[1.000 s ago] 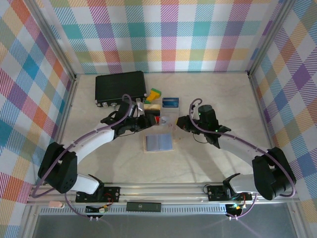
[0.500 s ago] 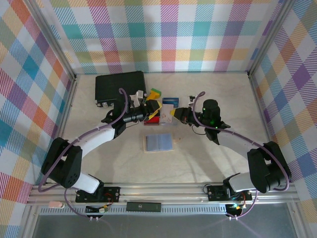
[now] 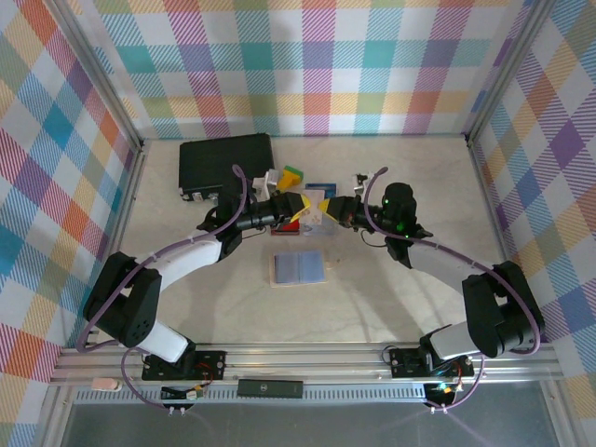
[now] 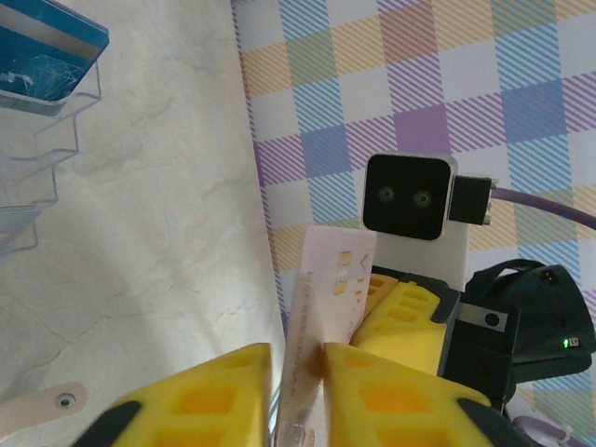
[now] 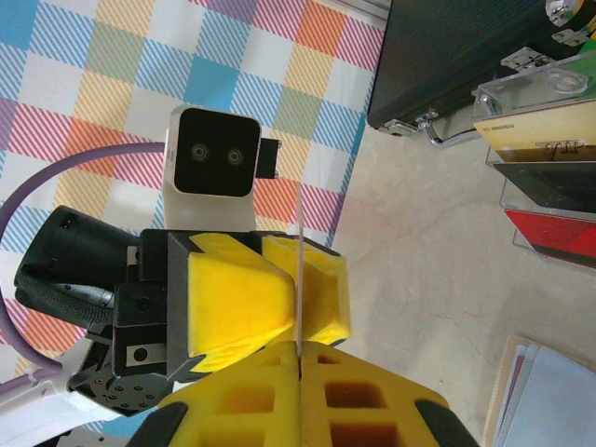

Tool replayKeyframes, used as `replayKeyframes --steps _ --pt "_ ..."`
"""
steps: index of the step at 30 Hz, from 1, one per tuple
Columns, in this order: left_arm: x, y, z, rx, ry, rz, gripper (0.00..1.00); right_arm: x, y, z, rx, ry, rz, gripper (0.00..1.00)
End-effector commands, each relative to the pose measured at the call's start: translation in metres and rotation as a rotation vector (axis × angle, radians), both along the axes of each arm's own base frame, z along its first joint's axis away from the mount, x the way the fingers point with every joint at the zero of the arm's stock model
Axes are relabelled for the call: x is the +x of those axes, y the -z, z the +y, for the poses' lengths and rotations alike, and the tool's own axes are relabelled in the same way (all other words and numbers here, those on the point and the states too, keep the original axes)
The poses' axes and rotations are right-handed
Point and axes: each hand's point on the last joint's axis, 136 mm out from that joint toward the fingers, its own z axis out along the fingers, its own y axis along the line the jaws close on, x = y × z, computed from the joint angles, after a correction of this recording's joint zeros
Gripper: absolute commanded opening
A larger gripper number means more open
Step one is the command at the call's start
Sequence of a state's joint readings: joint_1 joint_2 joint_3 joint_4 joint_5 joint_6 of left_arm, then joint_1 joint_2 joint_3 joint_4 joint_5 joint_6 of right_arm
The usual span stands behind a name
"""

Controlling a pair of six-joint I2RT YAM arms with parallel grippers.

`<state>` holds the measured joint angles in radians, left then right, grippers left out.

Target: Take the credit cards out of the card holder

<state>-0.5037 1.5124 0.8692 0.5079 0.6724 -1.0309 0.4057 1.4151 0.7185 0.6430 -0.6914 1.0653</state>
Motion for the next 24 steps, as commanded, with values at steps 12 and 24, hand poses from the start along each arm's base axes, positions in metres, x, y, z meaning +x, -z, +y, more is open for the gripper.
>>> replayKeyframes --steps 12,24 --pt "0.008 0.02 0.018 0.375 -0.016 -0.161 0.0 0.01 0.025 -0.039 -0.35 0.161 0.012 0.48" --pt "0.029 0.021 0.014 0.863 0.131 -0.605 0.0 0.012 0.054 -0.128 -0.654 0.451 0.113 0.94"
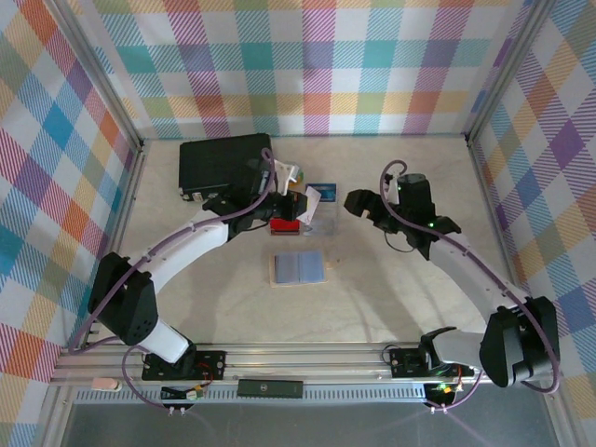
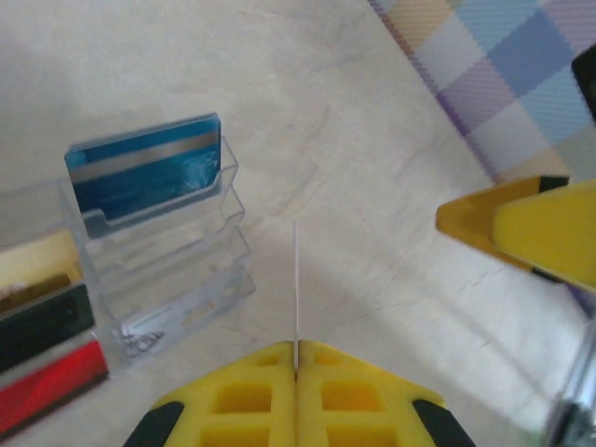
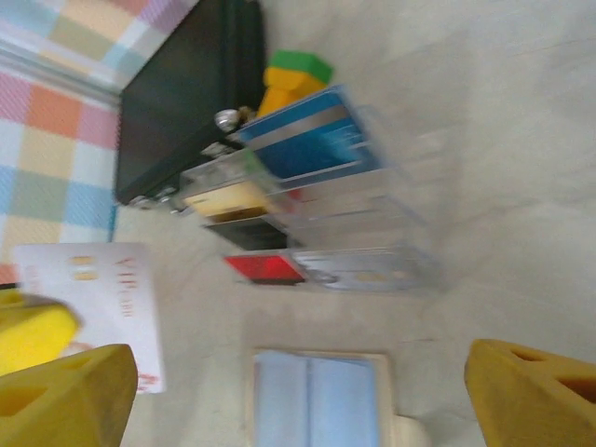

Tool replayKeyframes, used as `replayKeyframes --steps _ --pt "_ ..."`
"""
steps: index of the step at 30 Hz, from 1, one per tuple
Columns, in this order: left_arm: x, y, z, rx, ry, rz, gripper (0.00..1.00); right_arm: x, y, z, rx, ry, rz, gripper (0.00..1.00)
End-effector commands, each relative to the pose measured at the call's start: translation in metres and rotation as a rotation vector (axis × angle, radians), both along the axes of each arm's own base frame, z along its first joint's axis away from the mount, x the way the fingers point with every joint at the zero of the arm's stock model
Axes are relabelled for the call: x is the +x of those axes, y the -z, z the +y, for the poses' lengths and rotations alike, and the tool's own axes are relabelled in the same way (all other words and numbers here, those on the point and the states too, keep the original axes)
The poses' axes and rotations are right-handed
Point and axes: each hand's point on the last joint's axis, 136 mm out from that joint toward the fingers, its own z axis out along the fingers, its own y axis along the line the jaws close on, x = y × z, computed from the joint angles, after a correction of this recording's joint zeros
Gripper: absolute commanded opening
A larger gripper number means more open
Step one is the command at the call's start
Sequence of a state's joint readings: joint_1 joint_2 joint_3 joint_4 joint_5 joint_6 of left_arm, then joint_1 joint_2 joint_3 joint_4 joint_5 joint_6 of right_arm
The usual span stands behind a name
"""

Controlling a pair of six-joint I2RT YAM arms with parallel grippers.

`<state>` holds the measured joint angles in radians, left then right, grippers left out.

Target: Take the credit cards out of the card holder

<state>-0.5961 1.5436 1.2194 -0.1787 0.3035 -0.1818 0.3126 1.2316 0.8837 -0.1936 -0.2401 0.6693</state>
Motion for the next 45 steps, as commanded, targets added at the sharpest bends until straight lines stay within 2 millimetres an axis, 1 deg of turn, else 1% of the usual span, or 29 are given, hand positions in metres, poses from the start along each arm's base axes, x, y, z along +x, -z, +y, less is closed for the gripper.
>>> replayKeyframes --steps 1,2,6,10,11,14,17,24,27,36,45 --pt "0.011 0.018 0.012 0.242 0.067 -0.108 0.0 -0.01 0.017 -0.033 -0.117 0.095 0.045 0.96" --pt "0.014 0.021 0.012 0.288 0.086 -0.117 0.0 -0.011 0.018 -0.038 -0.122 0.11 0.047 0.99" --pt "0.028 0.028 0.007 0.415 0.169 -0.117 0.0 -0.012 0.024 -0.051 -0.122 0.149 0.064 0.99" --pt "0.034 0.036 -0.001 0.483 0.266 -0.121 0.0 -0.011 0.029 -0.058 -0.12 0.16 0.077 0.99" --pt "0.032 0.038 -0.004 0.499 0.319 -0.123 0.0 -0.01 0.029 -0.058 -0.119 0.159 0.077 0.99" --pt "0.018 0.049 -0.014 0.516 0.517 -0.196 0.0 -0.006 0.032 -0.061 -0.121 0.164 0.087 0.99" --pt "0.011 0.057 -0.019 0.521 0.63 -0.251 0.0 -0.002 0.033 -0.064 -0.112 0.174 0.101 0.99" --pt "0.0 0.083 -0.026 0.556 0.856 -0.249 0.0 0.001 0.037 -0.069 -0.107 0.187 0.124 0.99" --pt "0.001 0.089 -0.03 0.548 0.91 -0.28 0.0 0.001 0.037 -0.072 -0.103 0.196 0.128 0.99" --pt "0.013 0.108 -0.039 0.586 1.002 -0.328 0.0 -0.002 0.038 -0.073 -0.084 0.198 0.129 0.99" --pt "0.025 0.123 -0.046 0.626 1.05 -0.349 0.0 -0.001 0.036 -0.072 -0.075 0.199 0.127 0.99"
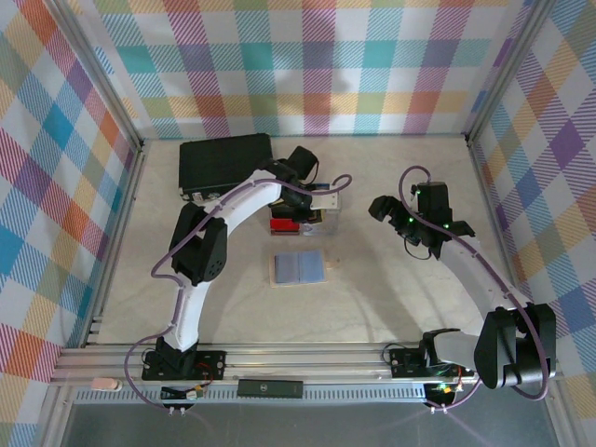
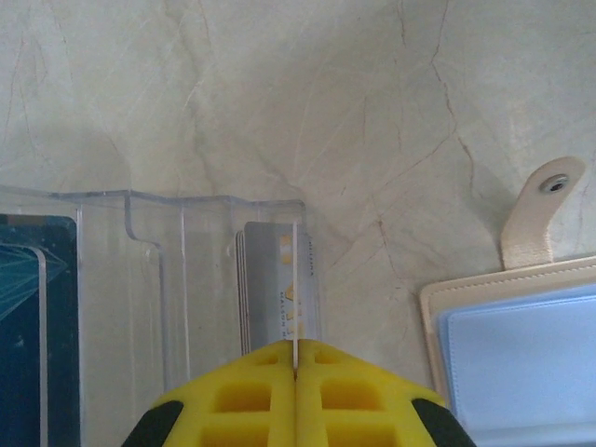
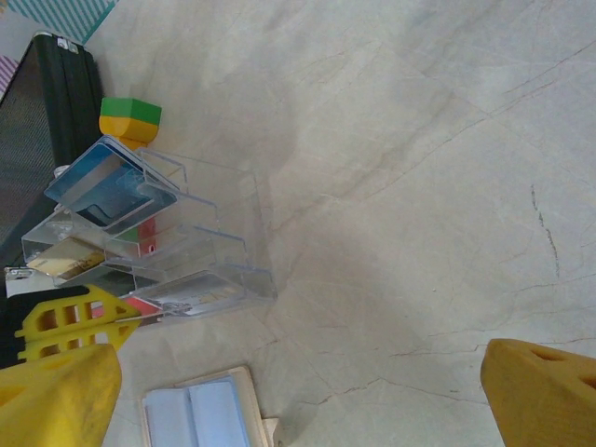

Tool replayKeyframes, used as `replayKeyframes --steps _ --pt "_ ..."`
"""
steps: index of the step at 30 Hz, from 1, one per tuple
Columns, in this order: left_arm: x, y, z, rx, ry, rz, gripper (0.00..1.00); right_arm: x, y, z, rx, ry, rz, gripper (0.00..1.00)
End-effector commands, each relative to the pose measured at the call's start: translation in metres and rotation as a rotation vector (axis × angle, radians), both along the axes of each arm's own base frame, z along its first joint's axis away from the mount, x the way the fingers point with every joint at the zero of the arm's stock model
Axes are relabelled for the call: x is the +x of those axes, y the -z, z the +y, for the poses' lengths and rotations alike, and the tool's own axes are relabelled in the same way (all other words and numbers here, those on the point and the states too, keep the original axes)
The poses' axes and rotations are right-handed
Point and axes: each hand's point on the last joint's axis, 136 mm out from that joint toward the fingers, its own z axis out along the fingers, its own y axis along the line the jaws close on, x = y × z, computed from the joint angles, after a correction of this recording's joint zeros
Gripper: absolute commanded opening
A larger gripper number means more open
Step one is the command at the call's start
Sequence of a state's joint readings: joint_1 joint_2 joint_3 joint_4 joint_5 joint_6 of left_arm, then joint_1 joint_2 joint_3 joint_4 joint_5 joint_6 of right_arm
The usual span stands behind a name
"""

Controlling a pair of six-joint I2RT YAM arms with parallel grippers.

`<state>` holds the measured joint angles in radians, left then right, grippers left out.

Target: Take the credit cards out of the card holder

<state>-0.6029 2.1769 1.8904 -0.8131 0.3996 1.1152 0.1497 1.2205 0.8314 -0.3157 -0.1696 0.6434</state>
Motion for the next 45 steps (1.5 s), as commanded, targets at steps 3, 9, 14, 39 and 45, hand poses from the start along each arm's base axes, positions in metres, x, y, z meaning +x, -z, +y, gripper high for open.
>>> replayKeyframes --steps 3,9,14,39,45 --pt "0.0 0.006 -0.004 0.019 0.058 -0.013 0.0 -0.001 -0.007 0.0 0.024 0.002 -0.01 0.99" --pt "0.005 0.013 -0.006 0.021 0.054 -0.034 0.02 0.0 -0.007 0.001 0.029 0.0 -0.009 0.99" --pt "0.007 0.017 -0.004 0.023 0.04 -0.043 0.09 0.0 -0.006 0.002 0.037 -0.002 -0.01 0.99" --pt "0.014 -0.087 0.001 -0.293 -0.298 -0.165 0.4 -0.007 0.0 0.006 0.052 -0.037 0.019 0.99" --pt "0.012 -0.103 0.037 -0.372 -0.582 -0.158 0.48 -0.014 0.001 0.021 0.037 -0.091 0.034 0.99"
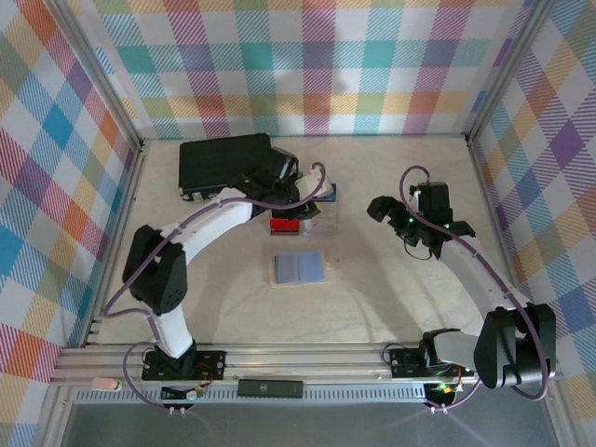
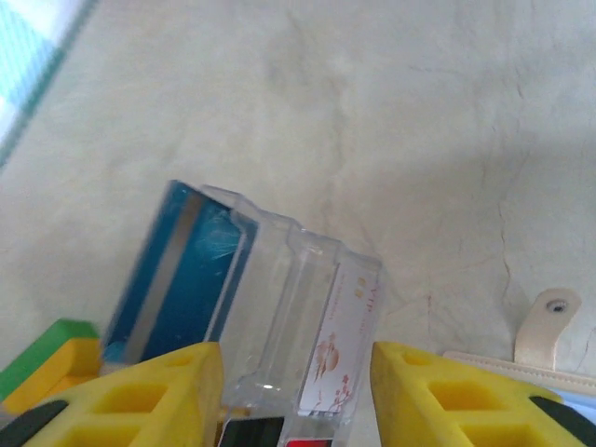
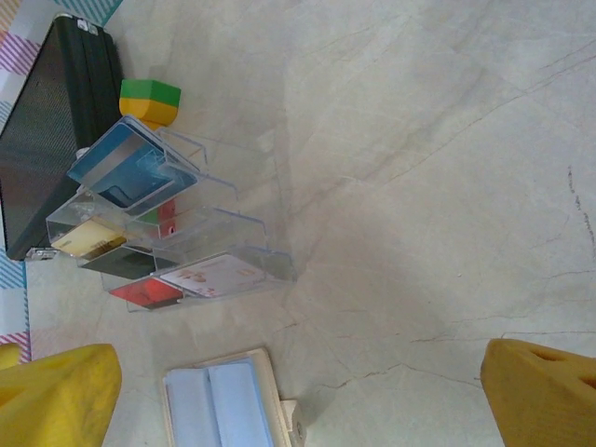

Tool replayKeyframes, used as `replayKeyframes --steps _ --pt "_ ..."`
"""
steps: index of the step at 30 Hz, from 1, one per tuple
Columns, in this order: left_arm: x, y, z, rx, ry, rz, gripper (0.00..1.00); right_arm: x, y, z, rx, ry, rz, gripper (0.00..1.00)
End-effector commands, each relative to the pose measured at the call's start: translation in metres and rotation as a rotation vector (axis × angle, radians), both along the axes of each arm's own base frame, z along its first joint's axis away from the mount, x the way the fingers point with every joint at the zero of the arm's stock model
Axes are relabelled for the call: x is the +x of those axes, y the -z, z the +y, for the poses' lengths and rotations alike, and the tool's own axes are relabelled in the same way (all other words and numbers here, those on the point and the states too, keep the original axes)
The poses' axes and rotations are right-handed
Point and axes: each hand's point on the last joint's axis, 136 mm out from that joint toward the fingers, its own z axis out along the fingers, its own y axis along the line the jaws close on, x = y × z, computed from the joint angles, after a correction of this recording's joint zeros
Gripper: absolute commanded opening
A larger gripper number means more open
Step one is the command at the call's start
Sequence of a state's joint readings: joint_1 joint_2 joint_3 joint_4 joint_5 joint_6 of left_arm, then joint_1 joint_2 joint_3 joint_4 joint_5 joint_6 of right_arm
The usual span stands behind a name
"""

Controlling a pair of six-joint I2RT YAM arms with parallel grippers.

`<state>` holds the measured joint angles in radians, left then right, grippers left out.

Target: Take the credit cards out of the card holder

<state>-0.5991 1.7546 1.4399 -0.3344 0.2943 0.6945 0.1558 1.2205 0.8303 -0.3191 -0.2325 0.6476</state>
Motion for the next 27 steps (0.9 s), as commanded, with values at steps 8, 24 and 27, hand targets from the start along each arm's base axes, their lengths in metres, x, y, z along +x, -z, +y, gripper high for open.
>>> replayKeyframes --steps 8,24,27 --pt "0.007 -0.011 0.081 -0.294 -0.545 0.077 0.74 -0.025 0.009 0.058 -0.112 -0.199 0.042 0.99" --pt "-0.029 -0.003 0.201 -0.41 -1.098 0.117 1.0 -0.06 0.061 0.184 -0.372 -0.475 0.187 0.93" --pt "-0.032 -0.009 0.223 -0.433 -1.189 0.099 1.0 -0.063 0.073 0.202 -0.419 -0.505 0.217 0.91"
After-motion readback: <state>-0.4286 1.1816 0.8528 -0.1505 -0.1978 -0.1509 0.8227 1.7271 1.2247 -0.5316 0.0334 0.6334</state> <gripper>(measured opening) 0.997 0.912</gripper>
